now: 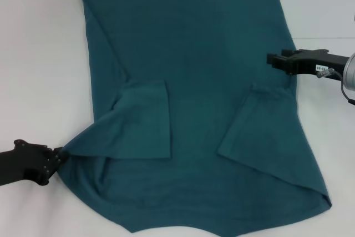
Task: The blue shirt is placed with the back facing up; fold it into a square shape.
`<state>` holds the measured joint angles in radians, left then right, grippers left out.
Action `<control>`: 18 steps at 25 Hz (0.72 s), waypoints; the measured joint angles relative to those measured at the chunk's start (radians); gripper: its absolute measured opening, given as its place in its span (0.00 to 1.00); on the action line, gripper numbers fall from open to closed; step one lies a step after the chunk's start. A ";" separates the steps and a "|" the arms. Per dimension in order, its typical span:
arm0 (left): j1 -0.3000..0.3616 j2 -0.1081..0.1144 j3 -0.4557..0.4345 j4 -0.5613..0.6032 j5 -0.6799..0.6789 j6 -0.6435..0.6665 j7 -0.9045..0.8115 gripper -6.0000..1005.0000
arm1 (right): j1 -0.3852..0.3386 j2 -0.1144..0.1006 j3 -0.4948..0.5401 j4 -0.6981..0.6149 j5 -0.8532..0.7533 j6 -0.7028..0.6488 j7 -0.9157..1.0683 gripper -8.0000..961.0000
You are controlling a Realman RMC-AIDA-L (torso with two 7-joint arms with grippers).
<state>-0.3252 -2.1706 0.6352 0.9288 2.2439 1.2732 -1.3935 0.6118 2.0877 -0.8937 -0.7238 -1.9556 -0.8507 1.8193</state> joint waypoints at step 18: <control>0.061 -0.002 -0.087 0.094 -0.022 0.205 -0.025 0.05 | -0.021 0.001 -0.009 -0.033 -0.287 0.066 0.208 0.47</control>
<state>-0.2646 -2.1726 0.5486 1.0226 2.2221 1.4777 -1.4190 0.5910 2.0883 -0.9023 -0.7573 -2.2429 -0.7846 2.0276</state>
